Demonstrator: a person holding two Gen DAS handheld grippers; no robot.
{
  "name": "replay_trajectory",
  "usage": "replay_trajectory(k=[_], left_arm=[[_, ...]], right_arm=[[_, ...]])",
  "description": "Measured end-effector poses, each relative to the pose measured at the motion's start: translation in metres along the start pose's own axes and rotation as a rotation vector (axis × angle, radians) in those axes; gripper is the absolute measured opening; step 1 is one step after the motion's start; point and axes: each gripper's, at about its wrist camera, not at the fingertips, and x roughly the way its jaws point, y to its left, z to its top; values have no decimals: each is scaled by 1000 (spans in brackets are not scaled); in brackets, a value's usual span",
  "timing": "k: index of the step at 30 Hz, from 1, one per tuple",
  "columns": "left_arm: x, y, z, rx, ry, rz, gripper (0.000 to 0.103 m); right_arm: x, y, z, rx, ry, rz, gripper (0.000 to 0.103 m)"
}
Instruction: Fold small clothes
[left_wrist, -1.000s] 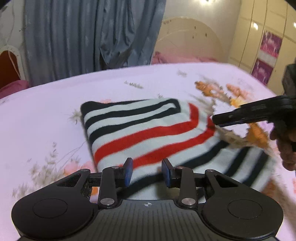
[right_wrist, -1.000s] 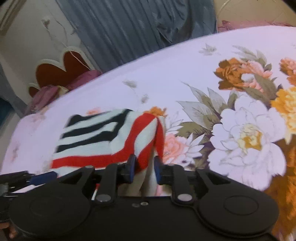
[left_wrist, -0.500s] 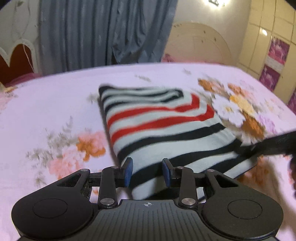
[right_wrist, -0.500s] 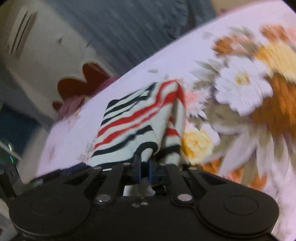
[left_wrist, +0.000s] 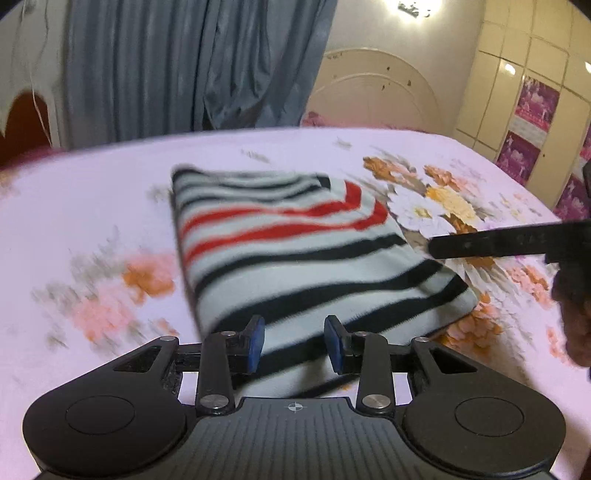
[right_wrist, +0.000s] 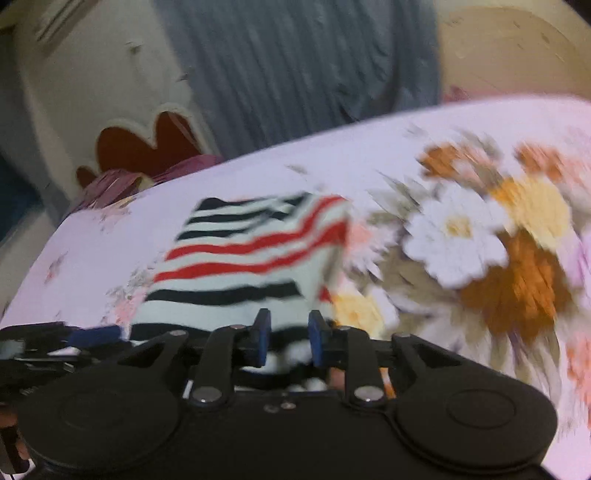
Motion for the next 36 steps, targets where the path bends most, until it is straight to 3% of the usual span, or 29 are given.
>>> replay_trajectory(k=[2, 3, 4, 5, 9, 12, 14, 18, 20, 23, 25, 27, 29, 31, 33, 35, 36], left_arm=[[7, -3, -9, -23, 28, 0, 35], [10, -5, -15, -13, 36, 12, 35], [10, -7, -22, -5, 36, 16, 35], [9, -8, -27, -3, 32, 18, 35], [4, -5, -24, -41, 26, 11, 34], [-3, -4, -1, 3, -45, 39, 35], [5, -2, 18, 24, -68, 65, 35], [35, 4, 58, 56, -104, 89, 35], [54, 7, 72, 71, -85, 88, 35], [94, 17, 74, 59, 40, 60, 35], [93, 20, 78, 35, 45, 40, 35], [85, 17, 85, 77, 11, 57, 35], [89, 21, 93, 88, -23, 69, 35], [104, 33, 106, 49, -21, 72, 36], [122, 41, 116, 32, 13, 77, 36], [142, 47, 115, 34, 91, 90, 35], [143, 49, 112, 22, 79, 86, 35]], right_arm=[[17, 6, -7, -93, 65, -20, 8], [31, 6, -16, -140, 140, -62, 0], [40, 1, -28, -174, 189, -78, 0], [37, -1, -34, -189, 160, -70, 0], [37, 18, -25, -244, 181, -123, 0], [25, 14, -7, -182, 116, -74, 10], [26, 12, 10, -200, 67, -107, 24], [57, 6, 48, -192, 30, -117, 24], [73, 2, 60, -184, 34, -111, 17], [107, -7, 63, -212, 101, -172, 8], [116, -21, 60, -171, 111, -173, 8], [109, -16, 64, -180, 112, -173, 9], [103, -8, 71, -197, 24, -173, 19], [111, -2, 82, -186, 4, -144, 21], [128, 3, 93, -178, 18, -118, 20], [153, 1, 97, -179, 98, -156, 16], [164, -3, 95, -179, 136, -176, 18]])
